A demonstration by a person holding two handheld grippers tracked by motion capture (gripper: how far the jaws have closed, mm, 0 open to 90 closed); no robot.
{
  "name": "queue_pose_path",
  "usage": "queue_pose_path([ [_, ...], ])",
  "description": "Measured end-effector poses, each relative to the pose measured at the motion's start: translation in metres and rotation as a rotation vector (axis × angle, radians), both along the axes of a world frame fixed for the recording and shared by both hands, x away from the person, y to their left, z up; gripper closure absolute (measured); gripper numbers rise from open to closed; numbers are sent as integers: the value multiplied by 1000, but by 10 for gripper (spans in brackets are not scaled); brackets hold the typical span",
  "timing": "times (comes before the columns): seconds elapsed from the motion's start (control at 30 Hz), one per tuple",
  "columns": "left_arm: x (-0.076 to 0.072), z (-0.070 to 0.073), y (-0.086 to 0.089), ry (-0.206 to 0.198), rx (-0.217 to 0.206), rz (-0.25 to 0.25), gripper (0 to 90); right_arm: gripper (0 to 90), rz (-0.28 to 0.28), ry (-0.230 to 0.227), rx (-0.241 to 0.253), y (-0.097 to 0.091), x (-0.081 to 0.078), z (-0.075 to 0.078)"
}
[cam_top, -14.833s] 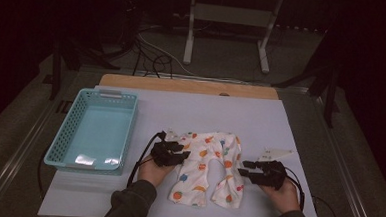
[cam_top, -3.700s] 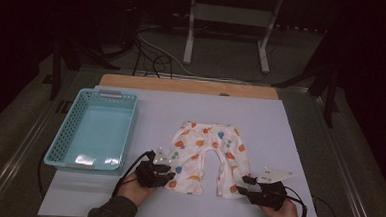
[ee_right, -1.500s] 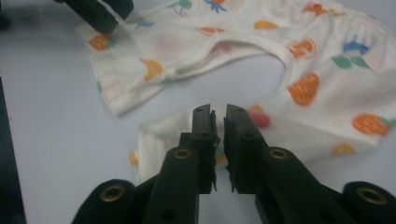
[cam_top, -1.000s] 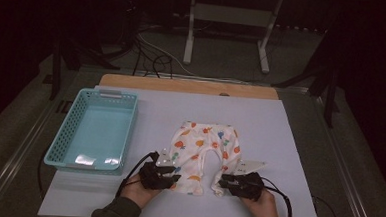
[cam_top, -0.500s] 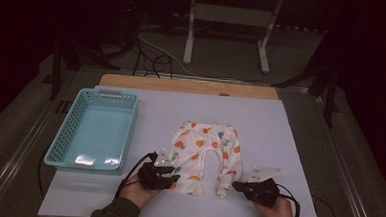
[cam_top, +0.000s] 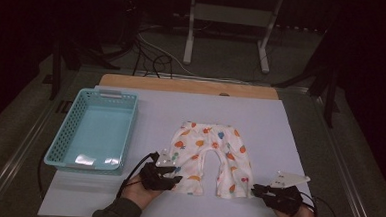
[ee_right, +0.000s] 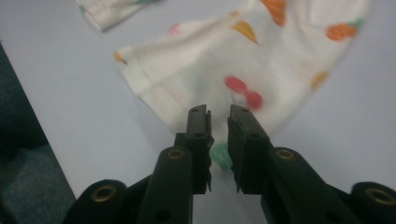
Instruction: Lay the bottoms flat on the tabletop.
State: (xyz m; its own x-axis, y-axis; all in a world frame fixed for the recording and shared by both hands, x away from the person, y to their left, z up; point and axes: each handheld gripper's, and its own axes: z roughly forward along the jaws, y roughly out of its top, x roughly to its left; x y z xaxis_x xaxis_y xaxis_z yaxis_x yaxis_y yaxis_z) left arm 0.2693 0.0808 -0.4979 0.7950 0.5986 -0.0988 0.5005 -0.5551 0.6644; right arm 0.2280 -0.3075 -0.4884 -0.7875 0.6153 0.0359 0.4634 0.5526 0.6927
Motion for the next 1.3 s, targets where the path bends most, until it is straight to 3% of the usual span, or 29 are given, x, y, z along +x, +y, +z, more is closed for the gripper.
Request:
queue_pose_path([
  [0.13,0,-1,1,2,5,1,560,764,32,3,-12,16,7,-5],
  [0.2,0,-2,2,2,4,5,560,745,22,4,-26,17,9,-8],
  [0.3,-1,-3,6,1,2,11,558,702,-16,12,-62,8,11,-13],
  [0.4,0,-5,10,5,5,21,555,664,-61,13,-64,-3,10,-21],
  [0.5,0,-8,12,11,12,31,555,724,-54,16,-47,-5,11,-24],
  [0.6,1,-8,13,14,14,34,555,888,-45,0,-63,-5,12,-24],
  [0.8,1,-7,14,9,9,32,555,900,-54,4,-78,-17,10,-21],
  [0.93,-1,-7,13,5,3,30,549,893,-85,4,-53,-30,7,-19],
  [0.97,-1,-6,14,4,-2,27,548,846,-96,7,-22,-31,6,-17],
  [1.03,-2,-5,12,-1,-9,24,548,816,-88,3,-13,-31,5,-15],
  [1.07,-2,-4,10,2,-15,22,548,758,-81,-9,4,-23,4,-9],
  [1.17,-4,-3,5,0,-21,9,548,743,-39,-28,5,-13,5,-6],
  [1.2,-6,-3,-4,2,-24,-18,548,722,-24,-29,6,-6,5,-5],
  [1.23,-7,-3,-8,2,-21,-29,548,699,17,-30,24,9,5,-4],
  [1.3,-8,-3,-16,6,-27,-51,548,677,48,-30,29,22,5,-4],
])
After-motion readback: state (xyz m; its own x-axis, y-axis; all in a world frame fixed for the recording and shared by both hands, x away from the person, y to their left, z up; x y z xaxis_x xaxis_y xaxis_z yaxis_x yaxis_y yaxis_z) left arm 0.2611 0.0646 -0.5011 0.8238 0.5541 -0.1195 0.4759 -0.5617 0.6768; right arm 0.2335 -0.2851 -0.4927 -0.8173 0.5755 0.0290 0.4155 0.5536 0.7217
